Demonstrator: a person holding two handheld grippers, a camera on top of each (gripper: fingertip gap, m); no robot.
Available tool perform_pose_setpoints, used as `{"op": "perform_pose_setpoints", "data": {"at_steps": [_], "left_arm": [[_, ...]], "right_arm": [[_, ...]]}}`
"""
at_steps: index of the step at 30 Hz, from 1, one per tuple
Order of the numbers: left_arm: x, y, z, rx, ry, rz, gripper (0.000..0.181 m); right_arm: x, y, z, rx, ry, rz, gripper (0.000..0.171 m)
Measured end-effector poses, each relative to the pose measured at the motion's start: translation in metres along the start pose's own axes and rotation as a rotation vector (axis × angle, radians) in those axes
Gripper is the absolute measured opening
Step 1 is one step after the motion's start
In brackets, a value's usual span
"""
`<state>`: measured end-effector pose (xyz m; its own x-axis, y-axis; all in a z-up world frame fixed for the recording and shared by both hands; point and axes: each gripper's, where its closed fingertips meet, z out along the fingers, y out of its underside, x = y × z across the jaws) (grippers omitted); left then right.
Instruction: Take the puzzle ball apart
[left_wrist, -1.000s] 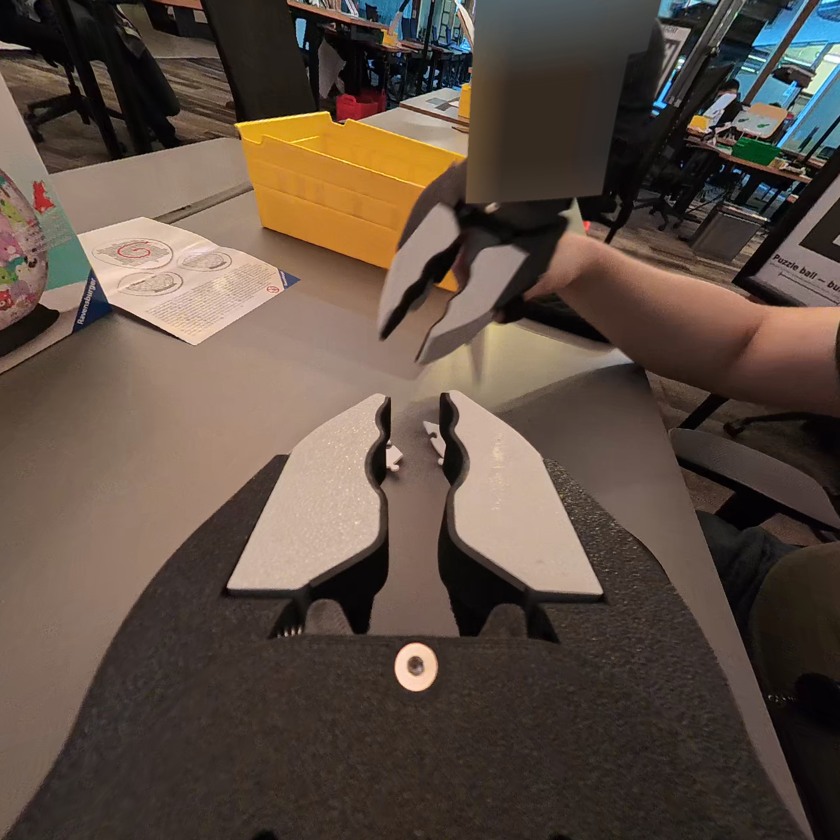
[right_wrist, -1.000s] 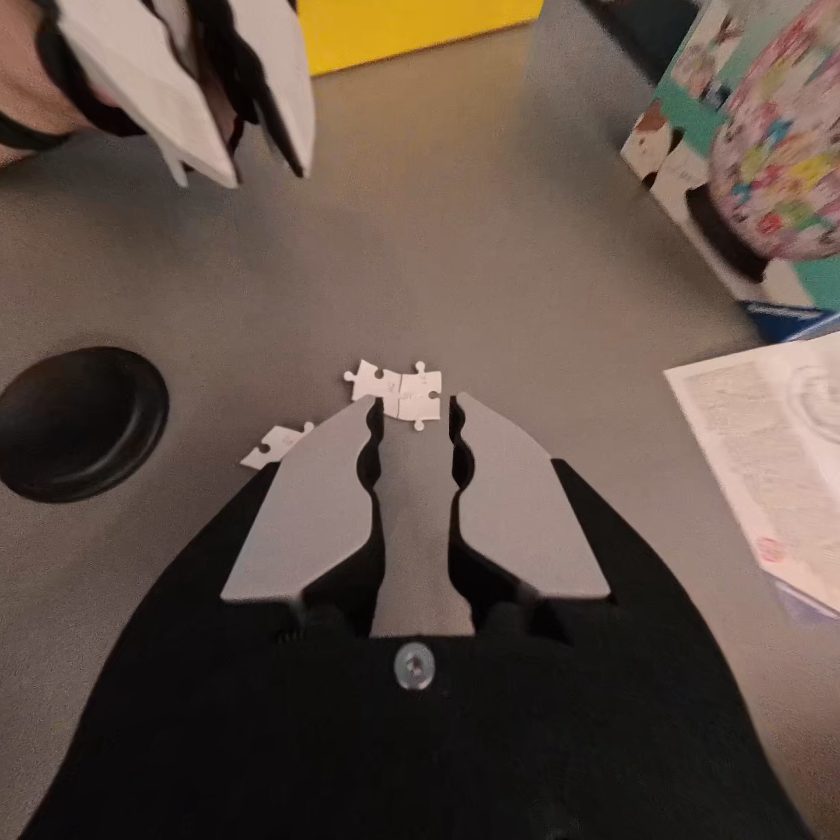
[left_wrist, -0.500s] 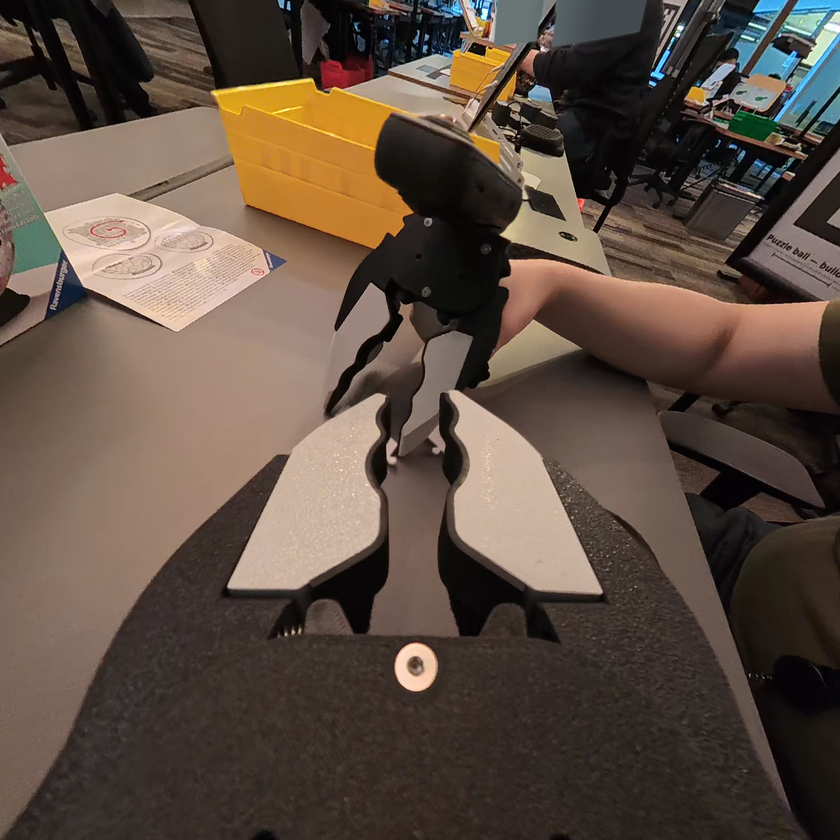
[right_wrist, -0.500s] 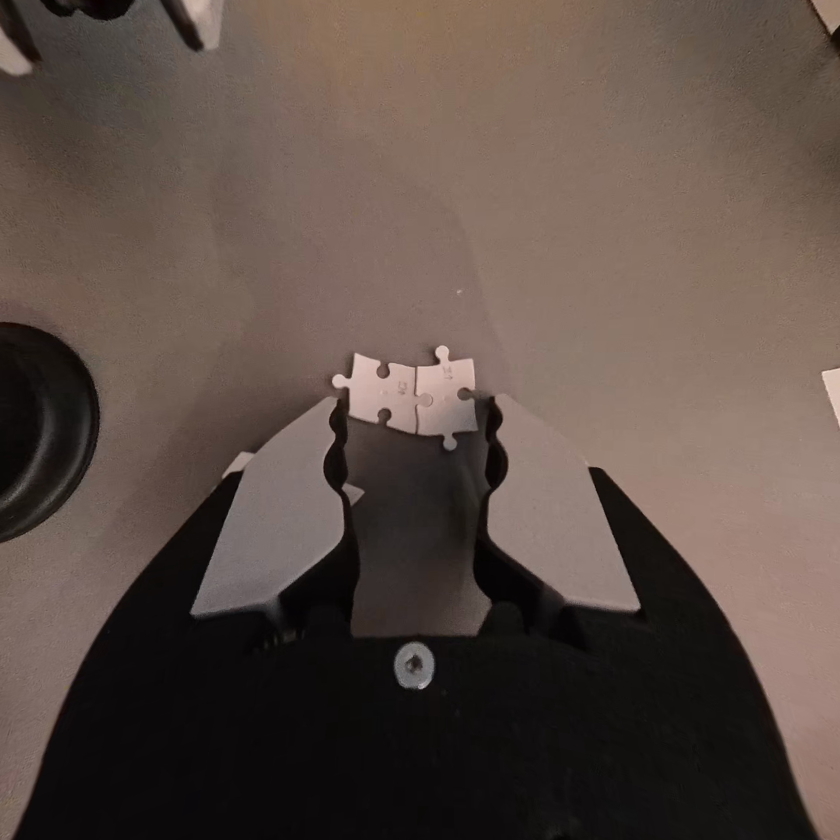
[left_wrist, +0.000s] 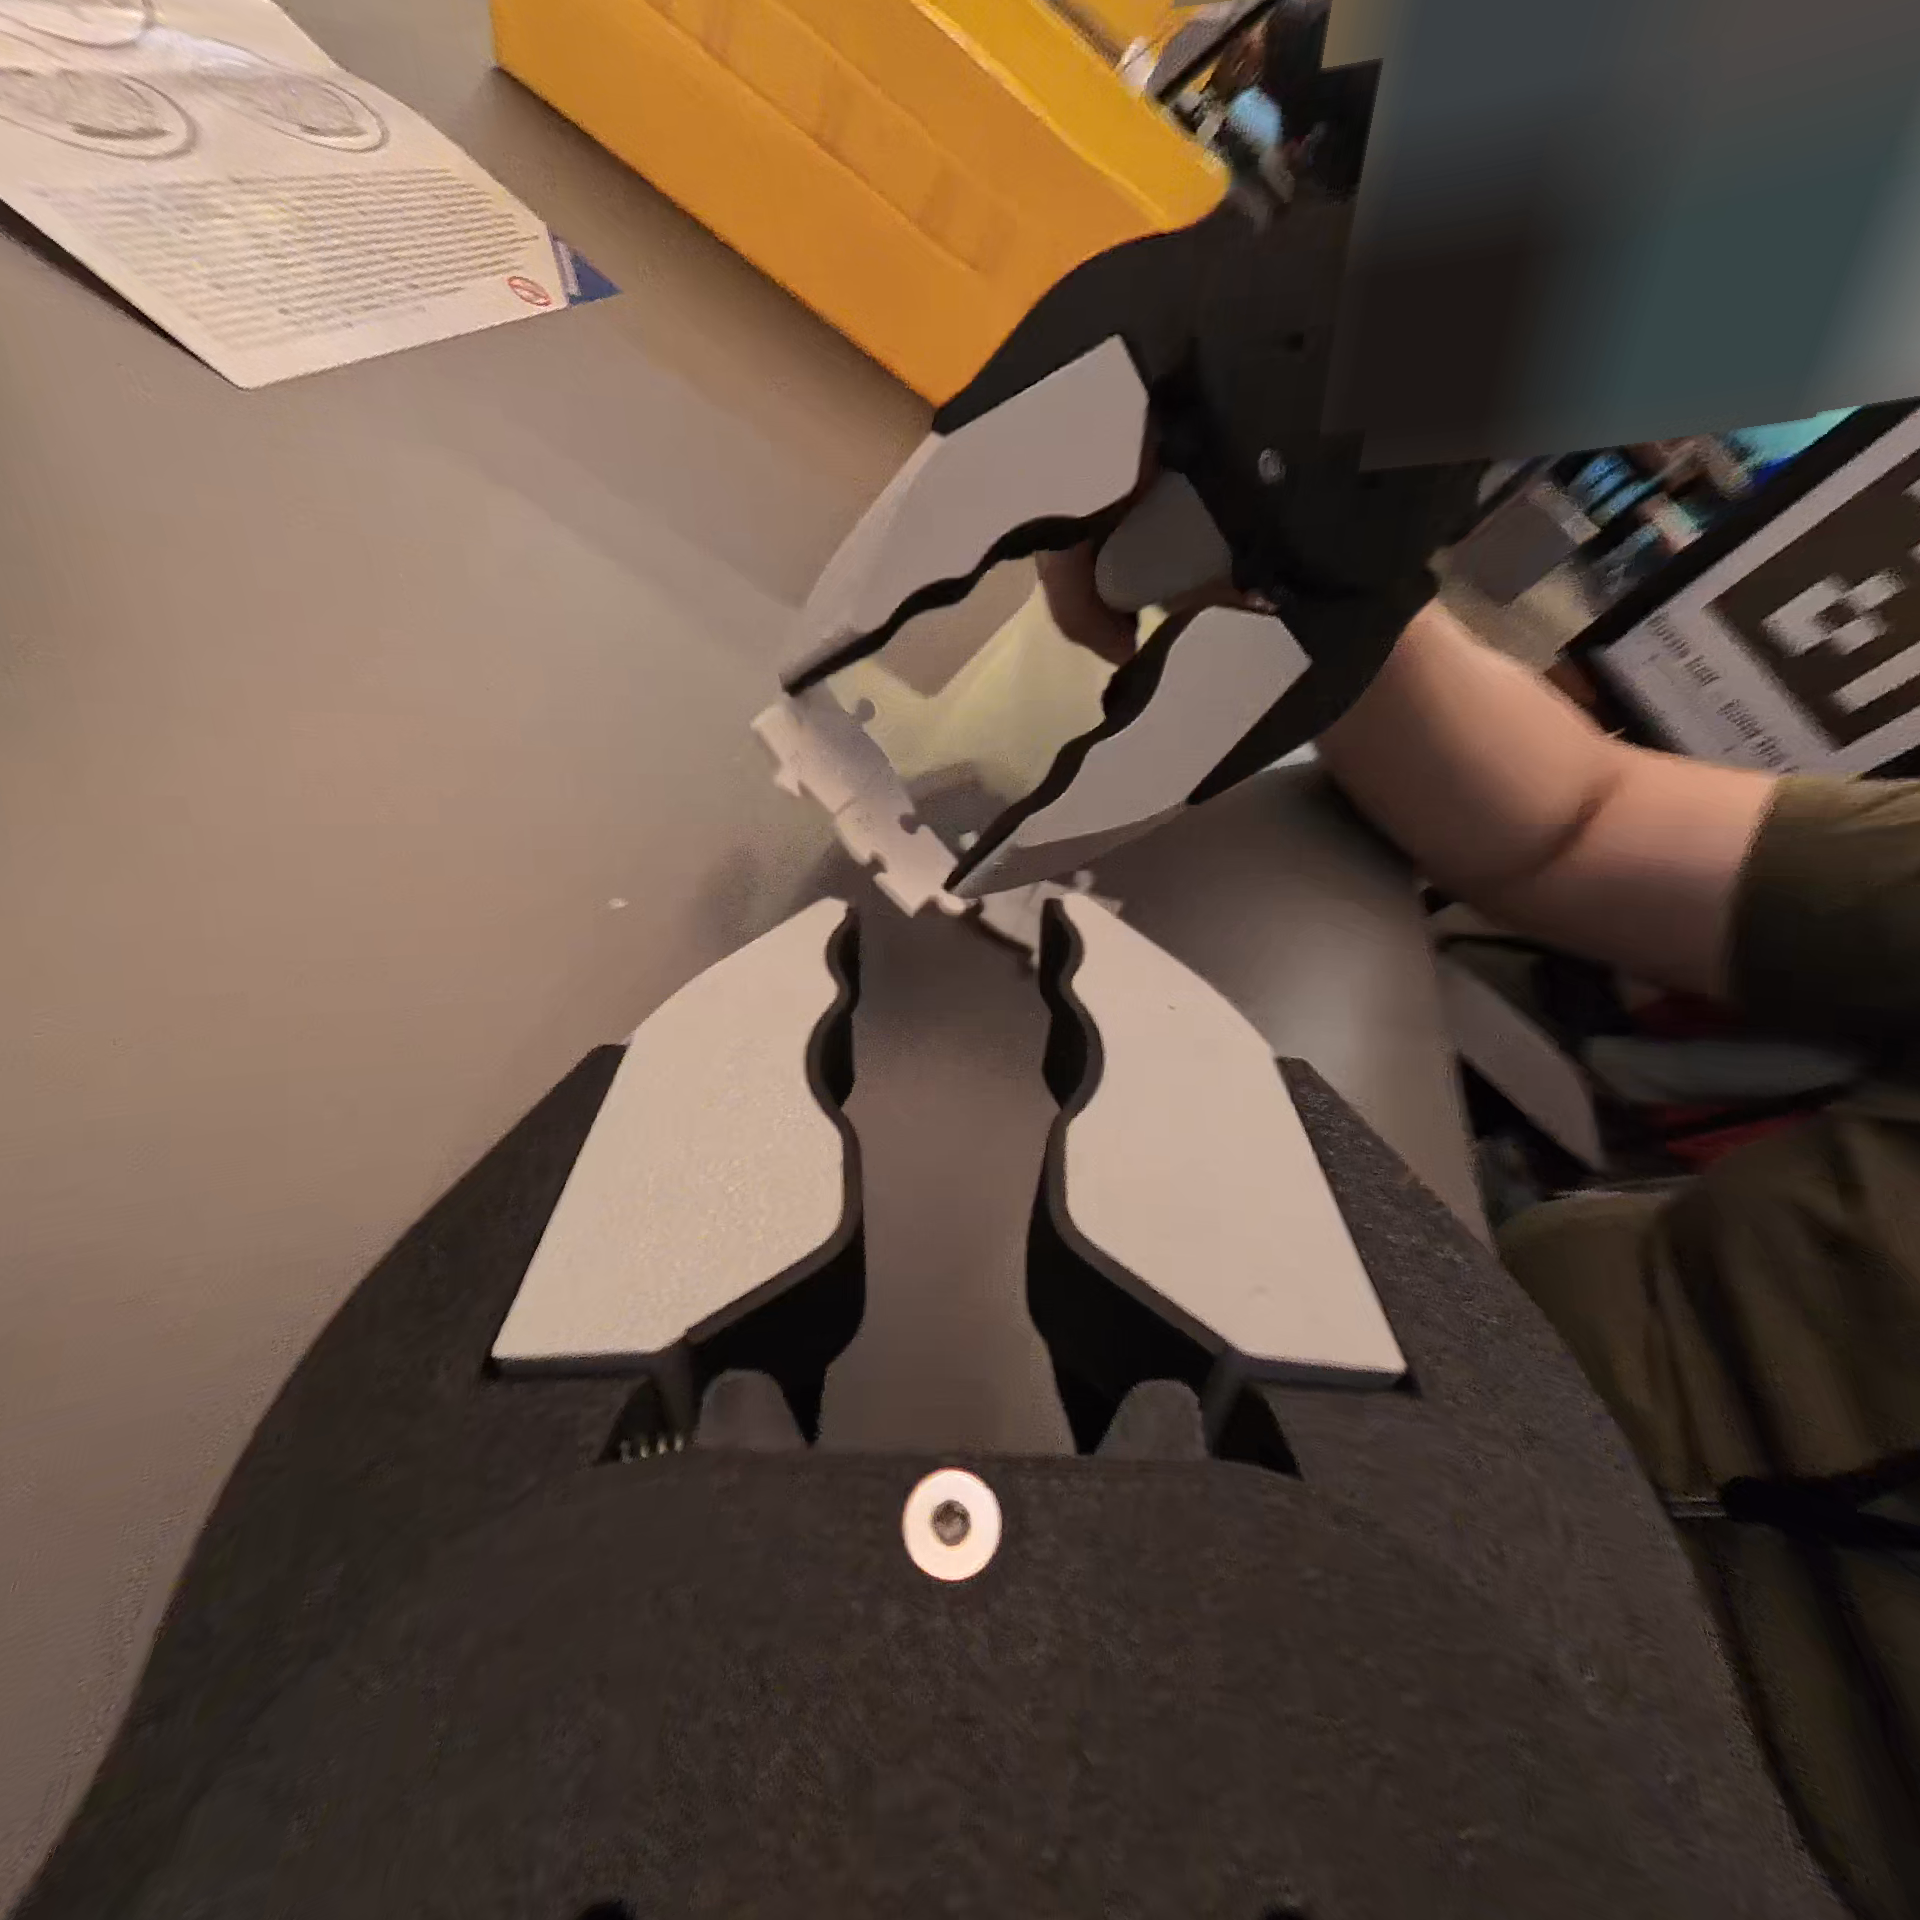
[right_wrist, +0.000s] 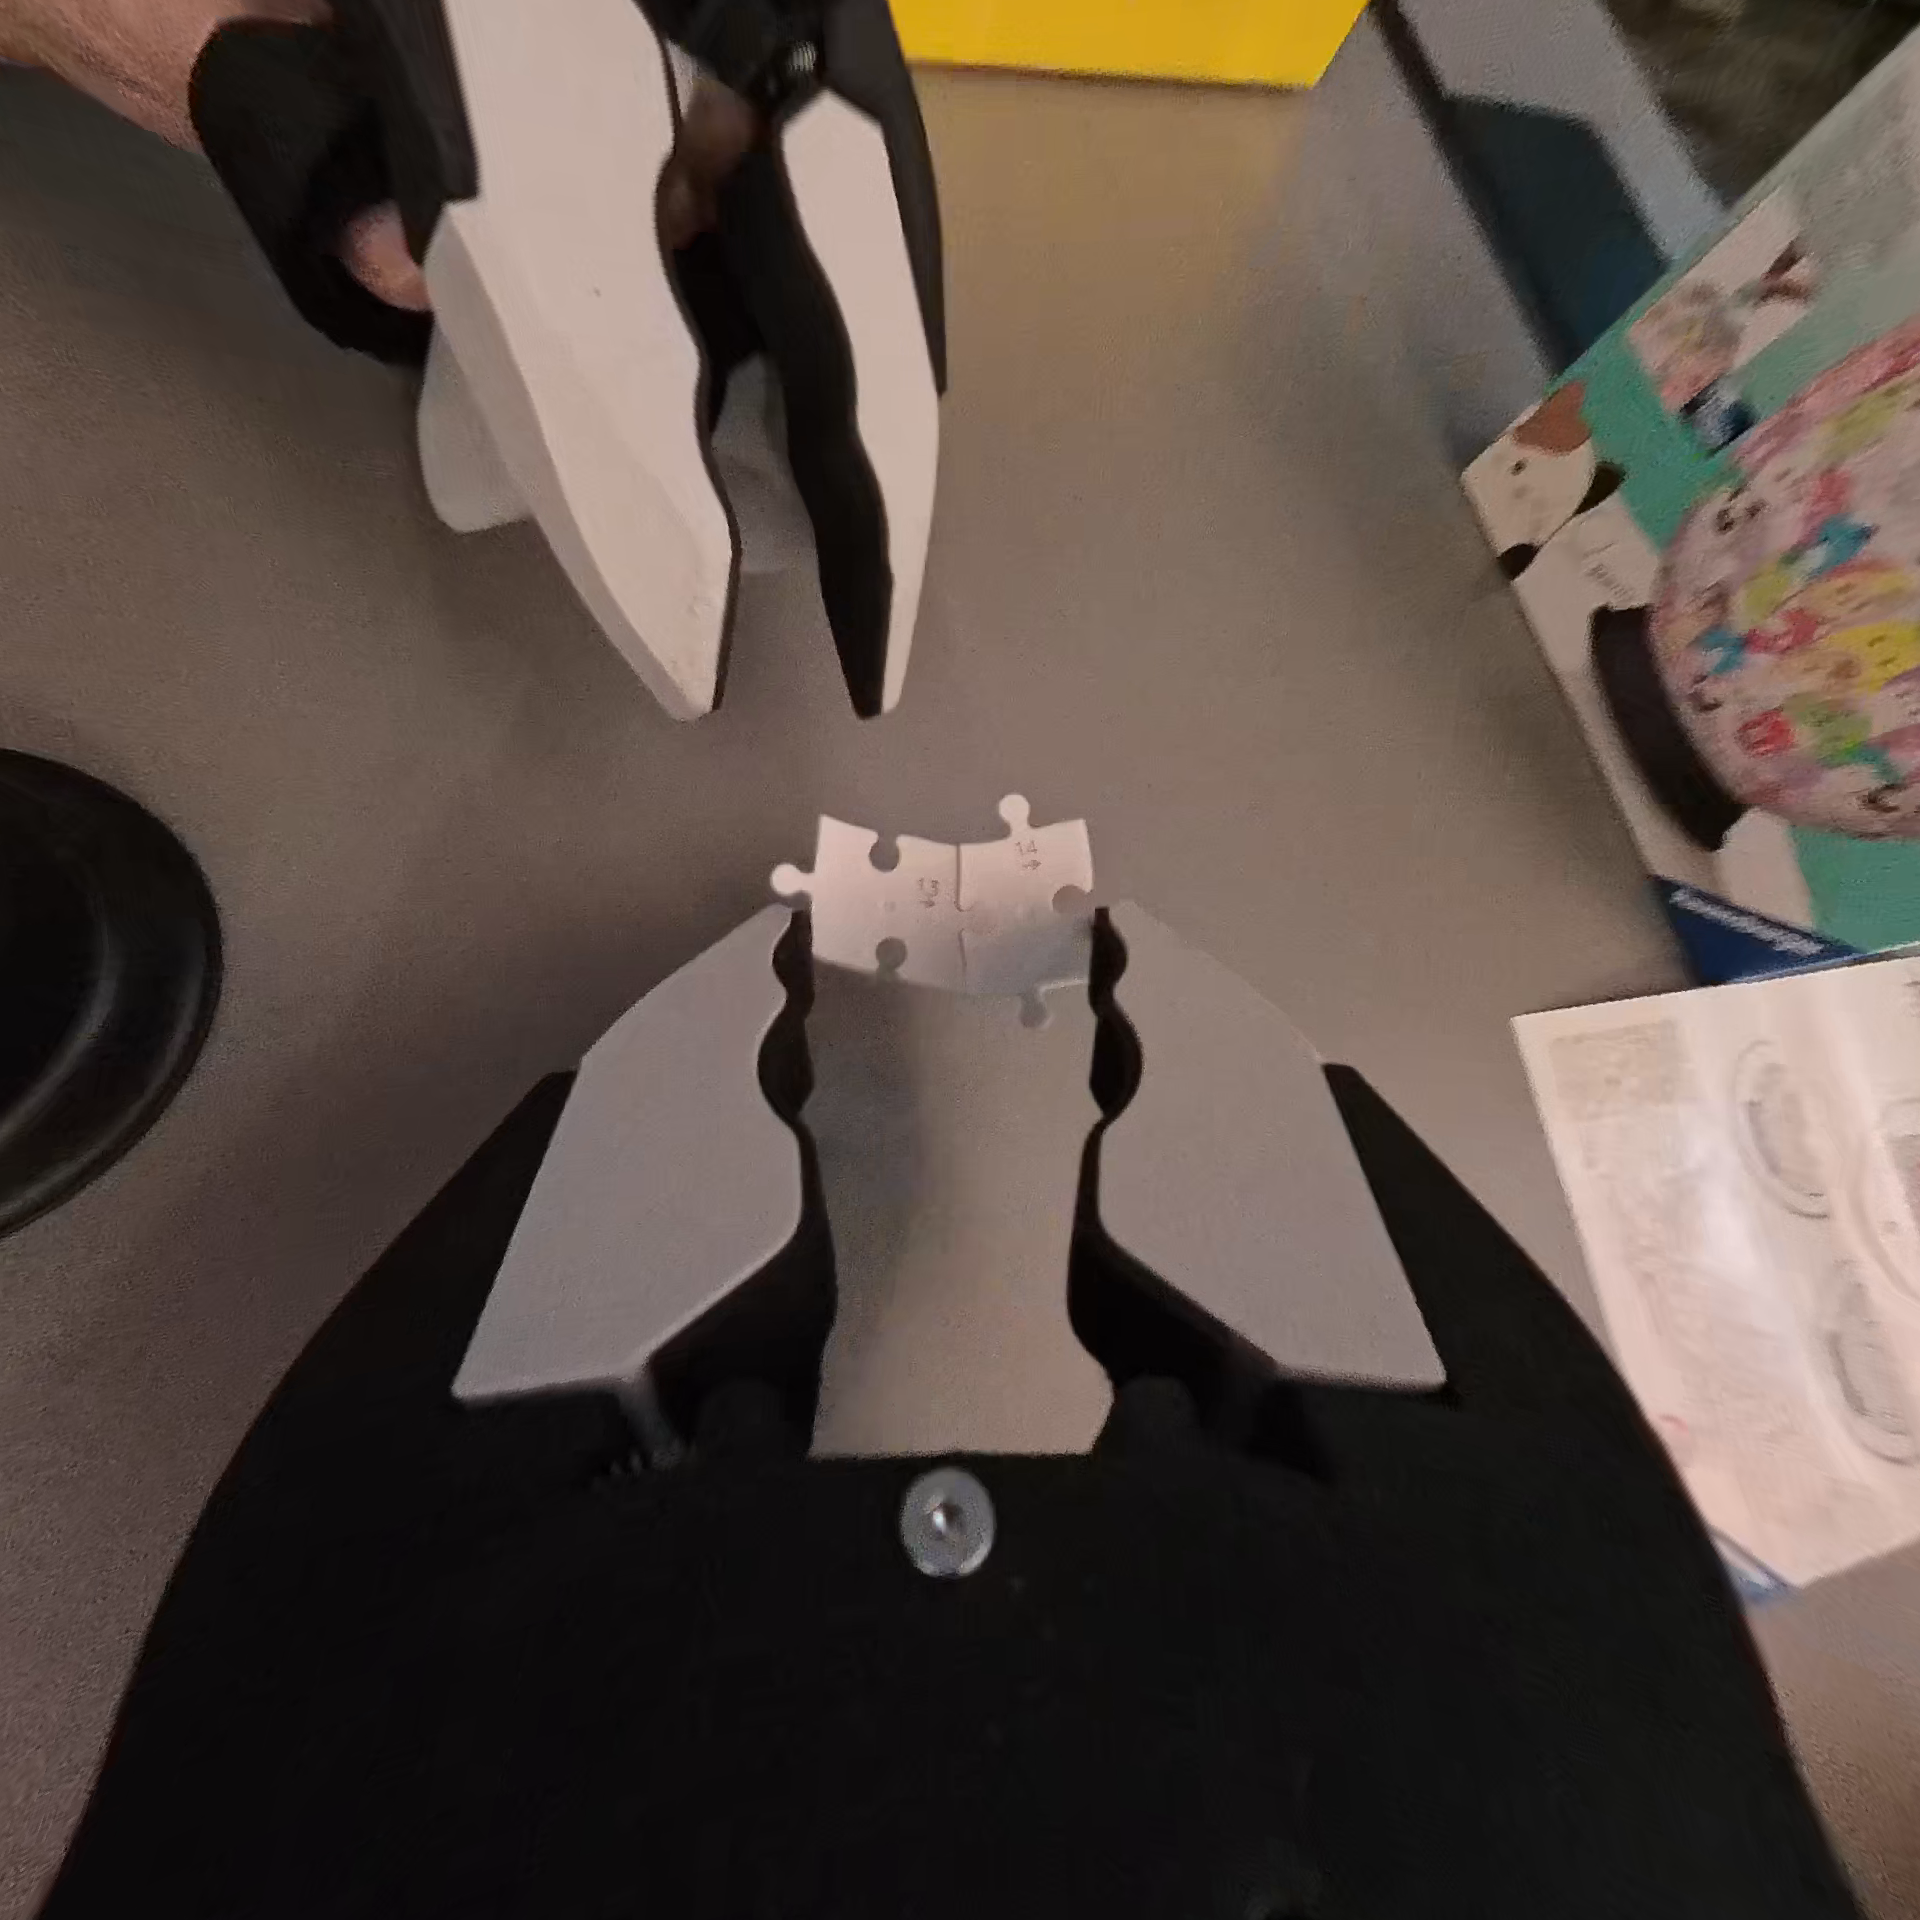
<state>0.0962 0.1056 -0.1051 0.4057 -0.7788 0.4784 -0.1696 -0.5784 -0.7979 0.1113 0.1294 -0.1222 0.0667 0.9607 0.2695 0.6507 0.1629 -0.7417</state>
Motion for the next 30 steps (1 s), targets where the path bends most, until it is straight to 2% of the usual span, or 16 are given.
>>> {"op": "perform_pose_setpoints", "data": {"at_steps": [3, 6, 10, 13, 16, 20, 22, 25, 26, 27, 30], "left_arm": [[0.008, -0.006, 0.001, 0.051, 0.106, -0.117, 0.044], [0.016, -0.015, 0.000, 0.121, 0.183, -0.172, 0.044], [0.011, -0.015, 0.001, 0.115, 0.089, -0.117, 0.037], [0.014, -0.023, -0.005, 0.161, 0.089, -0.108, 0.016], [0.013, -0.022, -0.009, 0.153, 0.075, -0.076, 0.003], [0.011, -0.020, -0.014, 0.105, 0.032, -0.036, 0.002], [0.012, -0.021, -0.016, 0.097, 0.022, -0.017, 0.002], [0.015, -0.018, -0.016, 0.061, 0.012, 0.016, 0.002], [0.015, -0.017, -0.015, 0.052, 0.005, 0.037, 0.002], [0.017, -0.016, -0.013, 0.039, 0.004, 0.057, 0.002], [0.020, -0.013, -0.010, 0.019, -0.001, 0.093, 0.002]], "right_arm": [[0.005, -0.020, -0.008, 0.061, 0.128, -0.131, 0.052], [0.003, -0.033, -0.013, 0.083, 0.216, -0.237, 0.052], [0.003, -0.049, -0.014, 0.147, 0.287, -0.296, 0.052], [-0.003, -0.055, -0.014, 0.199, 0.275, -0.319, 0.052], [-0.005, -0.060, -0.014, 0.222, 0.272, -0.321, 0.053], [-0.016, -0.060, -0.017, 0.270, 0.129, -0.217, 0.065], [-0.017, -0.065, -0.026, 0.349, 0.041, -0.101, 0.065], [-0.007, -0.074, -0.039, 0.453, -0.066, 0.125, 0.056], [-0.006, -0.074, -0.040, 0.469, -0.120, 0.188, 0.045], [-0.004, -0.073, -0.039, 0.467, -0.165, 0.254, 0.041], [-0.005, -0.063, -0.032, 0.434, -0.280, 0.393, 0.039]]}}
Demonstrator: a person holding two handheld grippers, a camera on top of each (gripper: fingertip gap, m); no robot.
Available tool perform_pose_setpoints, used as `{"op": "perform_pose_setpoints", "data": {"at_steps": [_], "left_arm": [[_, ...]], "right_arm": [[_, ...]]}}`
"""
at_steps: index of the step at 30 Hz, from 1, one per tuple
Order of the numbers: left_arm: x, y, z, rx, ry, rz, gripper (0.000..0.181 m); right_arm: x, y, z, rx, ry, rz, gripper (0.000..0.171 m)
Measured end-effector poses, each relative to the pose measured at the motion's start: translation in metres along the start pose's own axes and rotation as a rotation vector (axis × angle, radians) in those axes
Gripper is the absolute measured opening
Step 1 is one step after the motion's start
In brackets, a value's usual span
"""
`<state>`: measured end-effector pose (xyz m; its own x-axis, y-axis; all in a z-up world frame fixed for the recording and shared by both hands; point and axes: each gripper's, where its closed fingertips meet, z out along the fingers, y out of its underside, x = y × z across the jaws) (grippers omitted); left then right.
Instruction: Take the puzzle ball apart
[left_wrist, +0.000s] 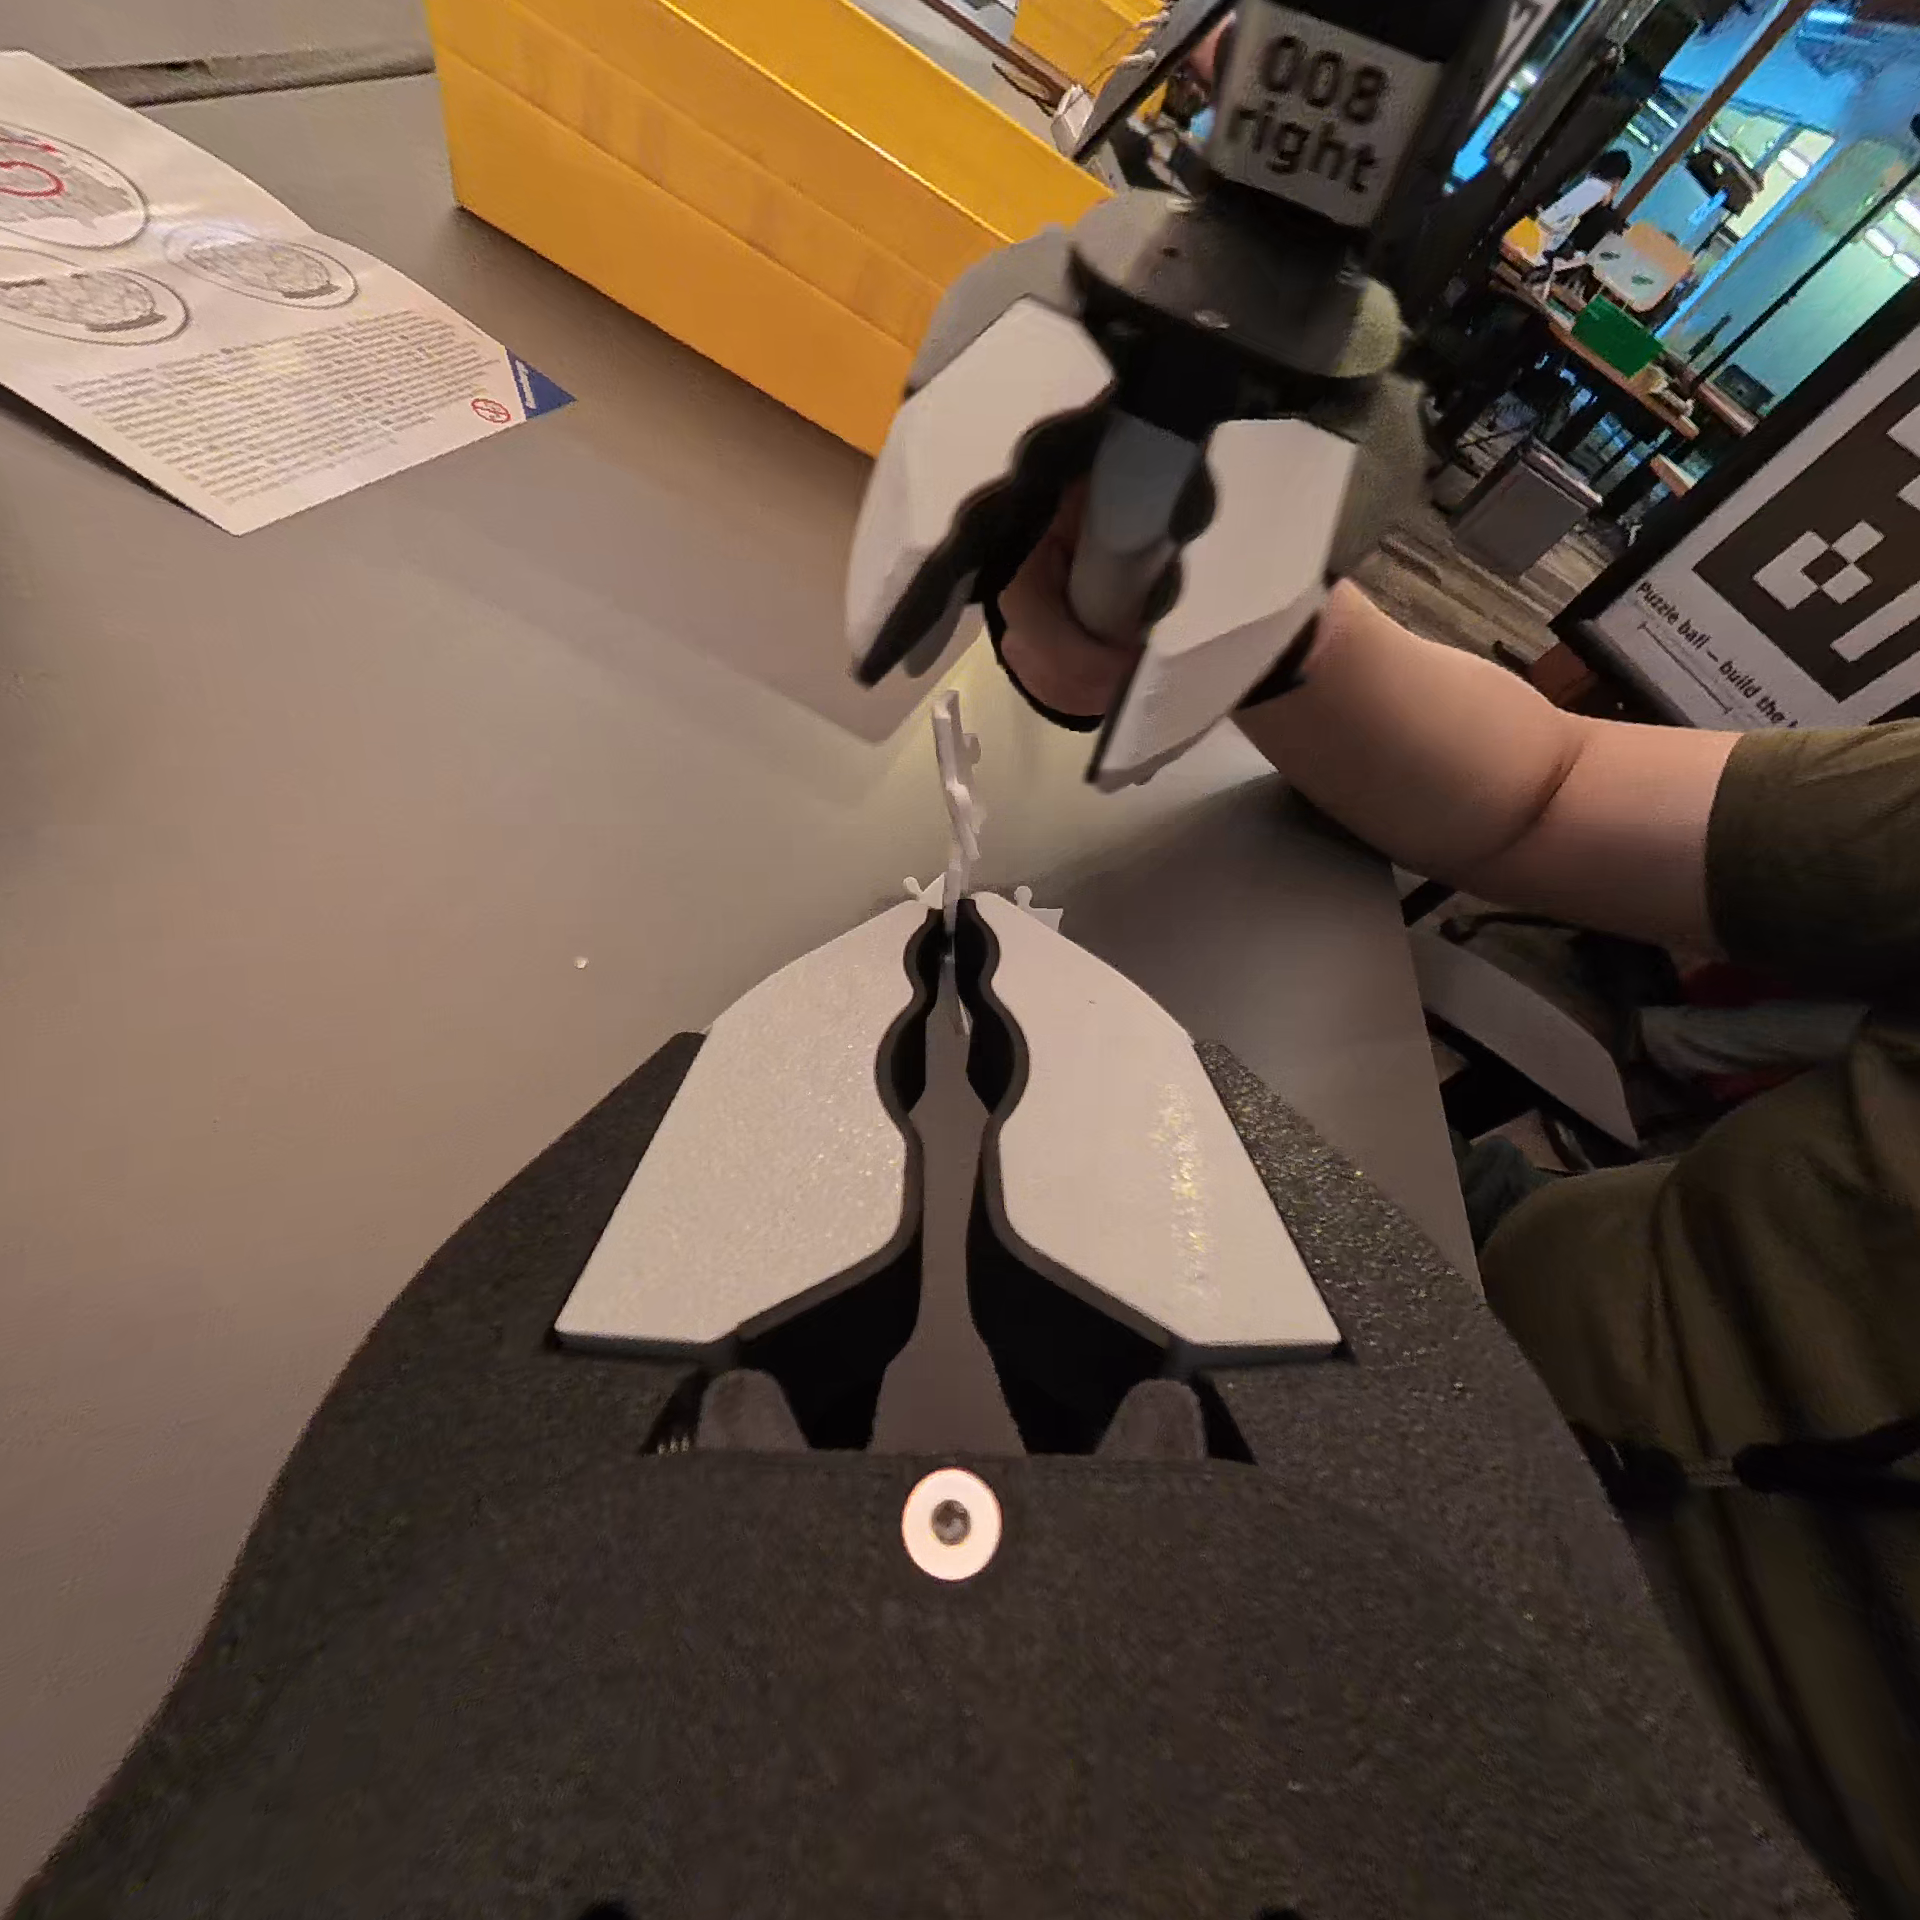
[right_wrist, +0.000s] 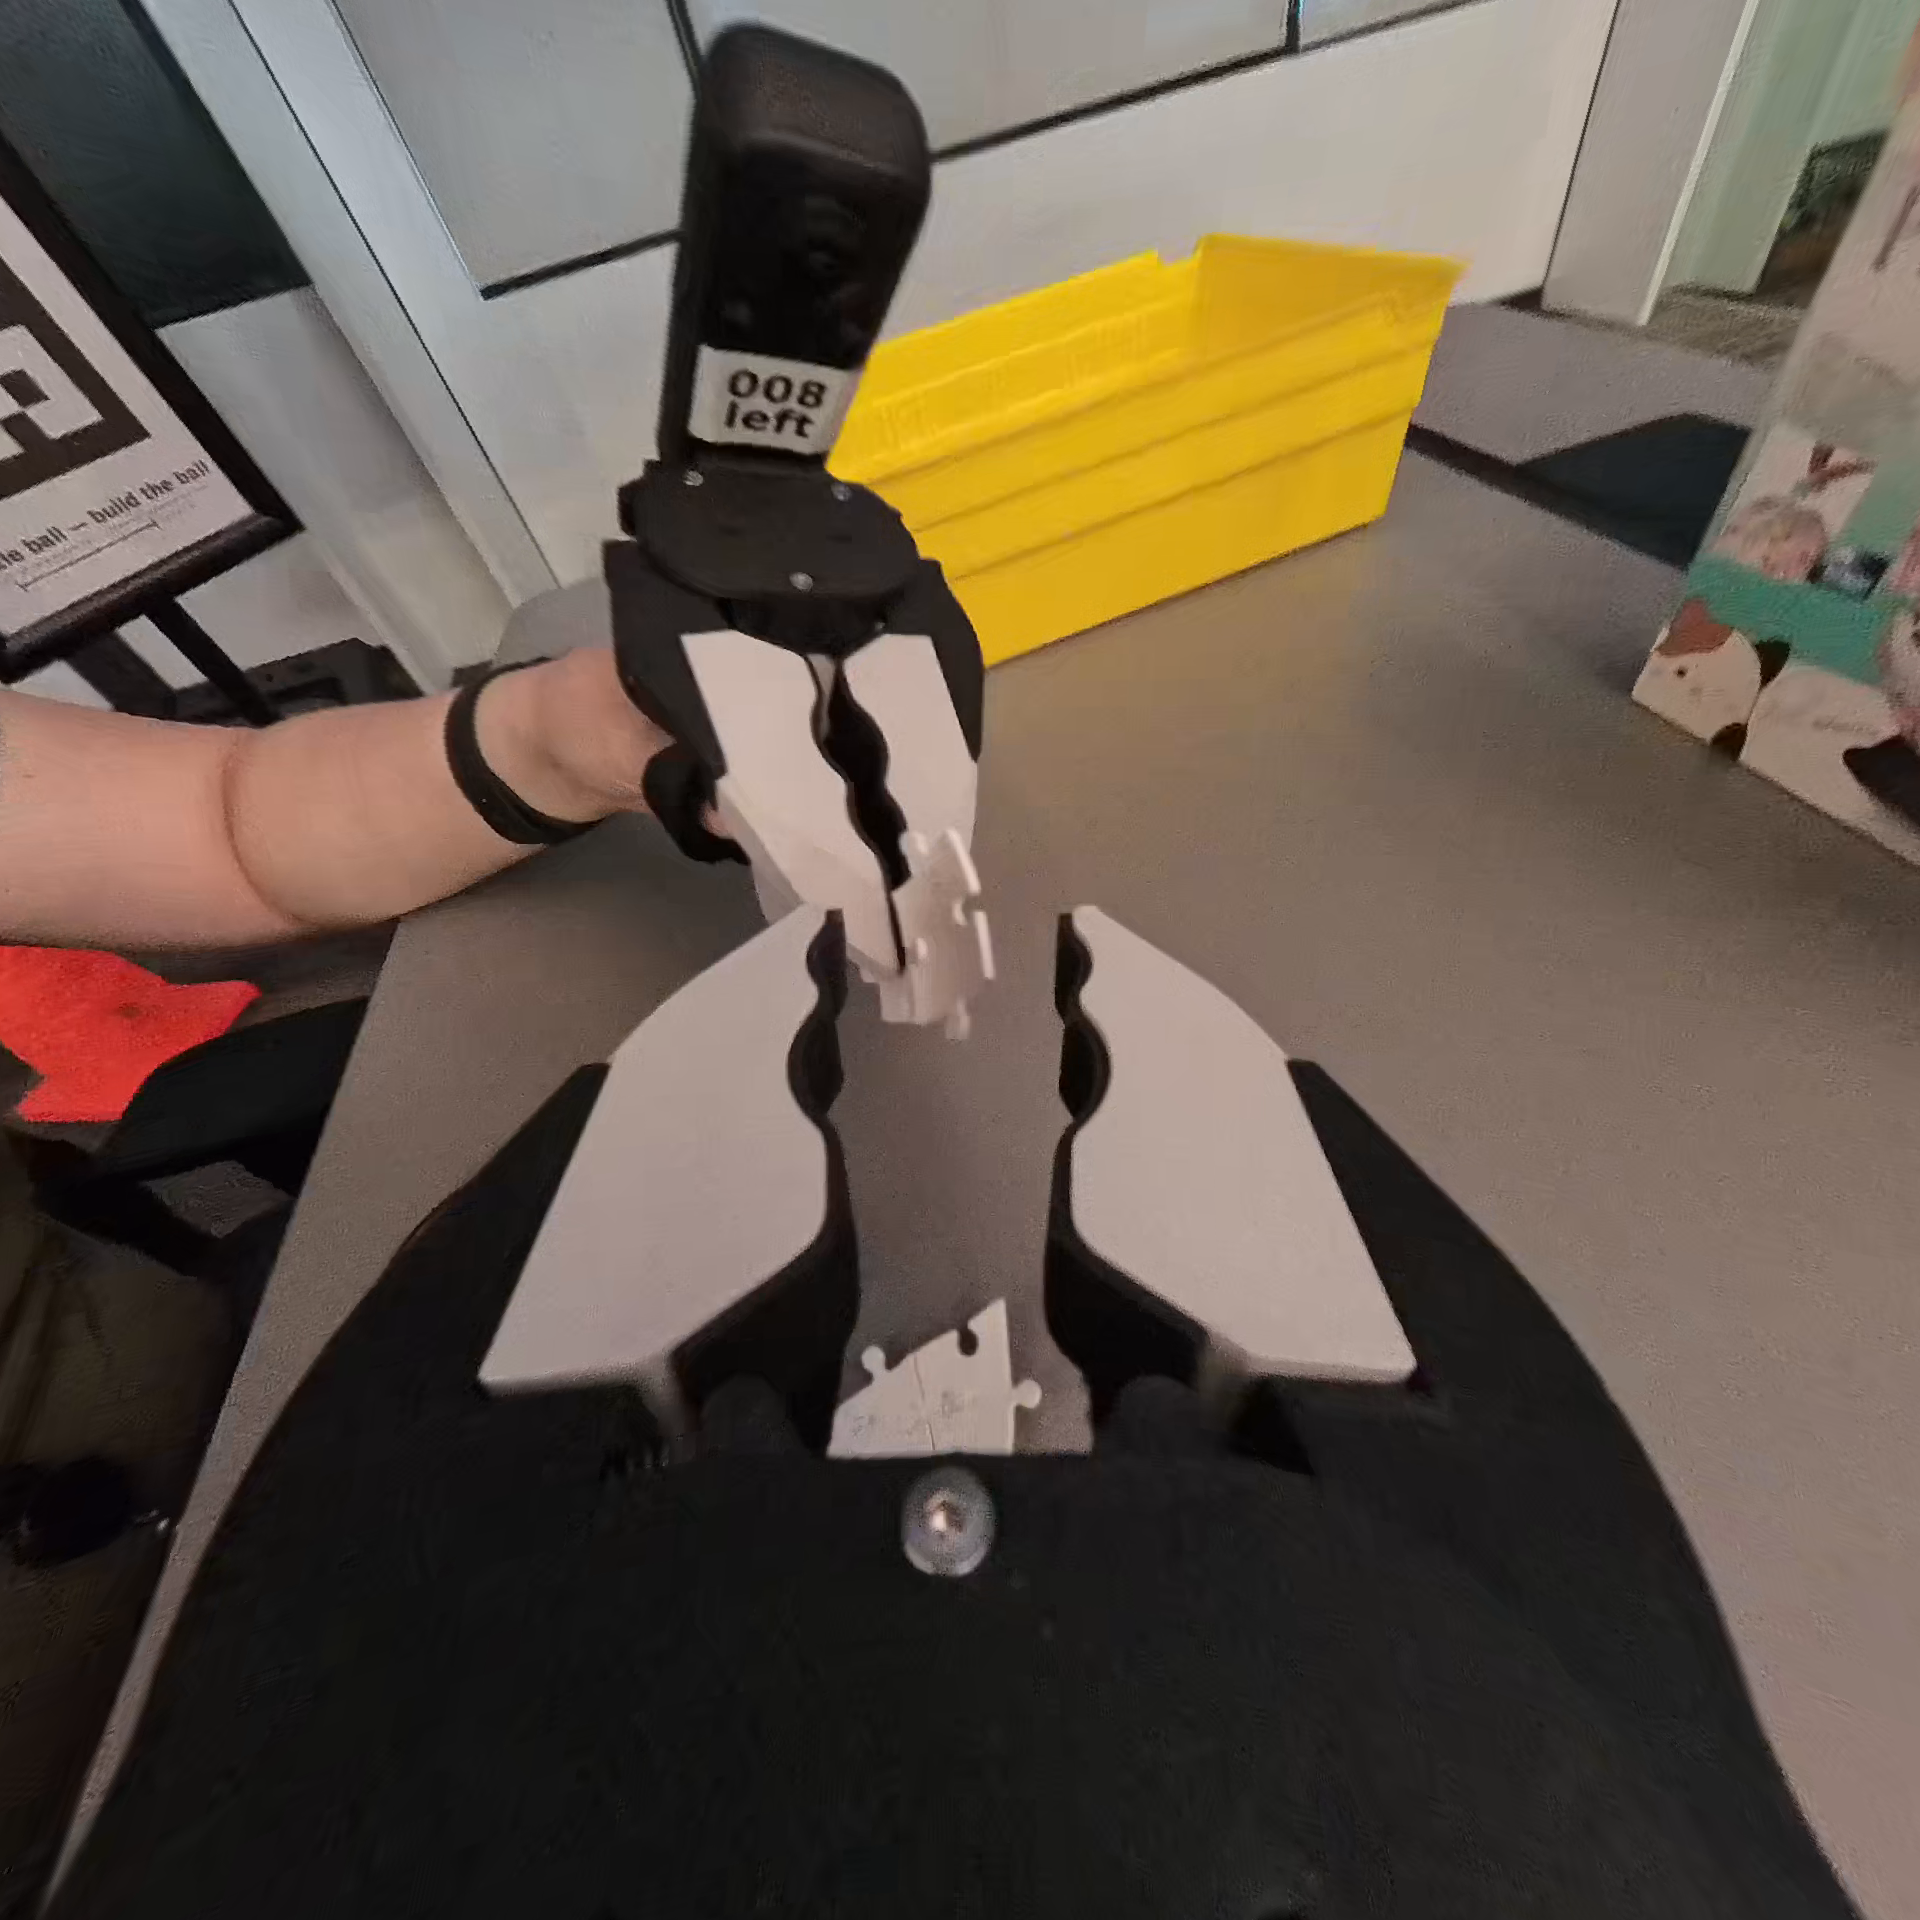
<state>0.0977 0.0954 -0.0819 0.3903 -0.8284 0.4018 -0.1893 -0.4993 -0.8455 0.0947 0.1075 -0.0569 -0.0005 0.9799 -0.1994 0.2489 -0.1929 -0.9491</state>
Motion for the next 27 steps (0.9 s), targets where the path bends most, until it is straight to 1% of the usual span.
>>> {"op": "perform_pose_setpoints", "data": {"at_steps": [2, 6, 10, 14, 16, 22, 23, 27], "left_arm": [[0.003, 0.001, 0.002, -0.011, 0.007, 0.014, 0.002], [0.011, -0.001, 0.003, -0.006, 0.034, 0.055, 0.002], [0.015, -0.002, 0.003, -0.006, 0.050, 0.075, 0.002], [0.019, 0.001, 0.002, -0.034, 0.050, 0.143, 0.002], [0.017, 0.004, 0.003, -0.054, 0.023, 0.166, 0.002], [0.015, 0.006, 0.004, -0.065, 0.025, 0.153, 0.002], [0.015, 0.006, 0.003, -0.061, 0.029, 0.151, 0.002], [0.026, 0.003, -0.001, -0.056, 0.086, 0.175, 0.002]], "right_arm": [[0.005, 0.009, 0.002, -0.024, 0.002, 0.027, 0.037], [-0.017, 0.015, 0.004, -0.061, -0.171, 0.059, 0.003], [-0.021, 0.012, 0.002, -0.044, -0.186, 0.079, 0.003], [-0.028, 0.015, 0.000, -0.050, -0.262, 0.144, 0.006], [-0.026, 0.017, -0.001, -0.055, -0.255, 0.135, 0.006], [-0.022, 0.018, 0.002, -0.035, -0.261, 0.173, 0.004], [-0.022, 0.017, 0.002, -0.026, -0.276, 0.198, 0.004], [-0.032, 0.014, -0.002, -0.010, -0.429, 0.349, 0.005]]}}
